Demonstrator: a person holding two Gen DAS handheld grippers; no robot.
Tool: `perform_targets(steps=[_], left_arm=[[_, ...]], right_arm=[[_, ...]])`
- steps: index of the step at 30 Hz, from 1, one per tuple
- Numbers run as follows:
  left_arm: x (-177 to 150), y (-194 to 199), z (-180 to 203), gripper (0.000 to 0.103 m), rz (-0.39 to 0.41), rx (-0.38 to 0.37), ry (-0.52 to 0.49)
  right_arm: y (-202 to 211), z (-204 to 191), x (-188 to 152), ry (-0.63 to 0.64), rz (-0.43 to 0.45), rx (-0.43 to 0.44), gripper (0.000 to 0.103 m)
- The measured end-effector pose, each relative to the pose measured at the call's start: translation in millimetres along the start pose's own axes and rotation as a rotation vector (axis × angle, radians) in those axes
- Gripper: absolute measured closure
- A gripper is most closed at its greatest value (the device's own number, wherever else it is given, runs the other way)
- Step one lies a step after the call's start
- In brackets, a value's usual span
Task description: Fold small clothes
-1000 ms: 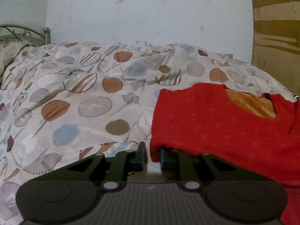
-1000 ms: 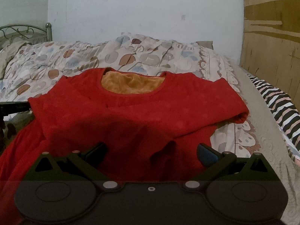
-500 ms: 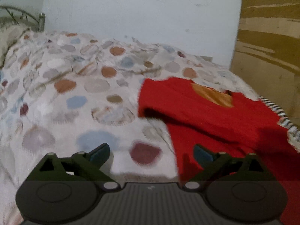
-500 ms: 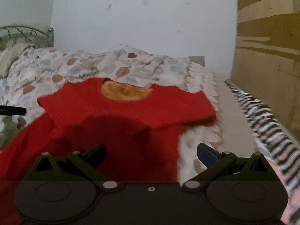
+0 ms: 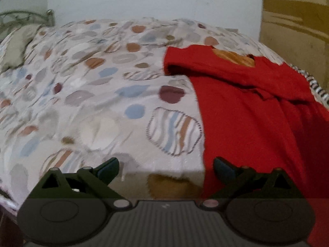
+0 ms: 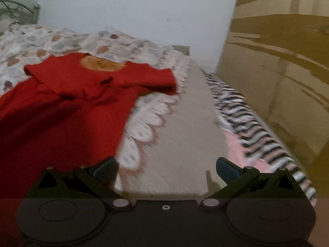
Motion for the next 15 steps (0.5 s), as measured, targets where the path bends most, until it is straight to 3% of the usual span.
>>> perform_targets(steps=[7, 15], left_arm=[[-6, 48, -14, 0.000, 0.048, 0.051, 0.024], [-10, 82, -7, 0.000, 0.067, 0.038, 0.058]], right_arm=[[58, -4, -31, 0.066, 0.095, 0.074, 0.000], [84, -62, -75, 0.394, 0.157, 0.127, 0.000]])
Point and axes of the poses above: each gripper's, at about its wrist camera, not at the fingertips, and y roughly against the way its jaws point, z to its right, x to its top, the point moved 9 cm from there along -y, roughly the way its jaws point, and after that the axes turned 1 degree about -x, right-handed, at the moved point
